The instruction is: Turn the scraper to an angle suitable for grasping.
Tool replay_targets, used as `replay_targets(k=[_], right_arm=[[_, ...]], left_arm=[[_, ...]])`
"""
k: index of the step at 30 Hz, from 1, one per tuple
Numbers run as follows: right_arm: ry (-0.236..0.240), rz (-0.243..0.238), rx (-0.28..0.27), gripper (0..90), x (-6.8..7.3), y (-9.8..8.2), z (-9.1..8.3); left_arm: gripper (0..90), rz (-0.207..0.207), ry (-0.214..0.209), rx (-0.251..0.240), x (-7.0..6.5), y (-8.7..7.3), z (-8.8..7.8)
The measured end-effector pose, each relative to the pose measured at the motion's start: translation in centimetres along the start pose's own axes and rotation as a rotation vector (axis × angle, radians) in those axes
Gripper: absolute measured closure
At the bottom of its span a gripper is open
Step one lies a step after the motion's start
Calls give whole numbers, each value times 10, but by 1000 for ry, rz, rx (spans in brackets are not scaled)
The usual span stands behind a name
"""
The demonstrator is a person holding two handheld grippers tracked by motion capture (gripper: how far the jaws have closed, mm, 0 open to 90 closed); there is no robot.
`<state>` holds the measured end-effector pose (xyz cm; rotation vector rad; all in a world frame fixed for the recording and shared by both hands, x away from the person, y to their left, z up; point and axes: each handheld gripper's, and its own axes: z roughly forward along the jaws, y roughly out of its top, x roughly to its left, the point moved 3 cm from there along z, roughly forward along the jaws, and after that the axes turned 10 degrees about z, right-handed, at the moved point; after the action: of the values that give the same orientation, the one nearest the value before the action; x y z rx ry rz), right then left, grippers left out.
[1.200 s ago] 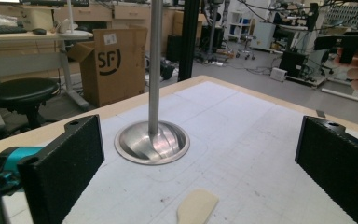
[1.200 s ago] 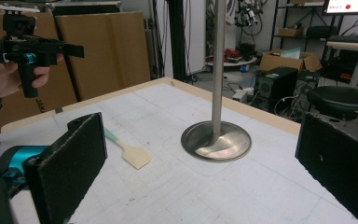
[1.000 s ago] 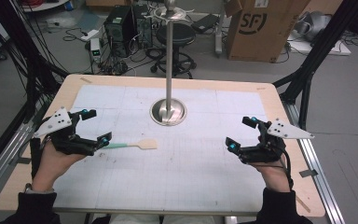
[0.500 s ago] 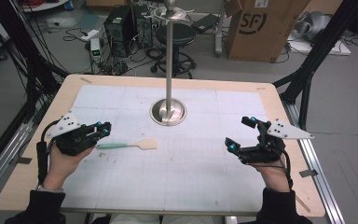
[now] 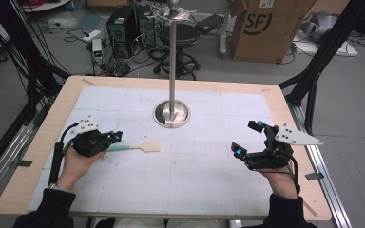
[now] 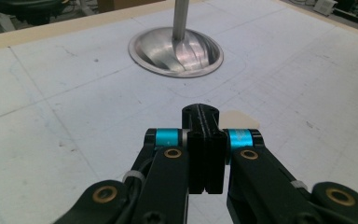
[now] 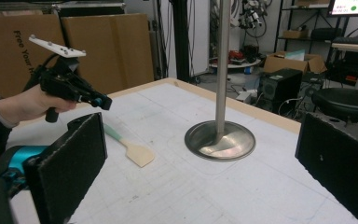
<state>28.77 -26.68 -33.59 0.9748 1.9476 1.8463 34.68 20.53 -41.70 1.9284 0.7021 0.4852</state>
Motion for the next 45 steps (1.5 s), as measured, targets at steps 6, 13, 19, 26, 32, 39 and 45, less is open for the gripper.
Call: replay_targets(k=[6, 13, 19, 26, 32, 39, 45], right_arm=[[-9, -3, -3, 8, -1, -3, 1], [-5, 3, 4, 8, -1, -4, 3], [-12, -11, -6, 9, 1, -2, 1], [-21, -7, -13, 12, 2, -2, -8], [-28, 2, -14, 11, 1, -4, -13], [-26, 1, -9, 11, 0, -5, -11], [-16, 5, 5, 11, -2, -7, -4]], left_arm=[[897, -35, -11, 86, -2, -1, 26], [897, -49, -13, 138, -5, -6, 47], [897, -51, 6, 154, -6, -11, 56], [897, -49, -2, 212, -7, -16, 73], [898, -43, -8, 242, -7, -18, 78], [899, -20, -60, 276, -18, -17, 73], [899, 12, -103, 294, -31, -19, 66]])
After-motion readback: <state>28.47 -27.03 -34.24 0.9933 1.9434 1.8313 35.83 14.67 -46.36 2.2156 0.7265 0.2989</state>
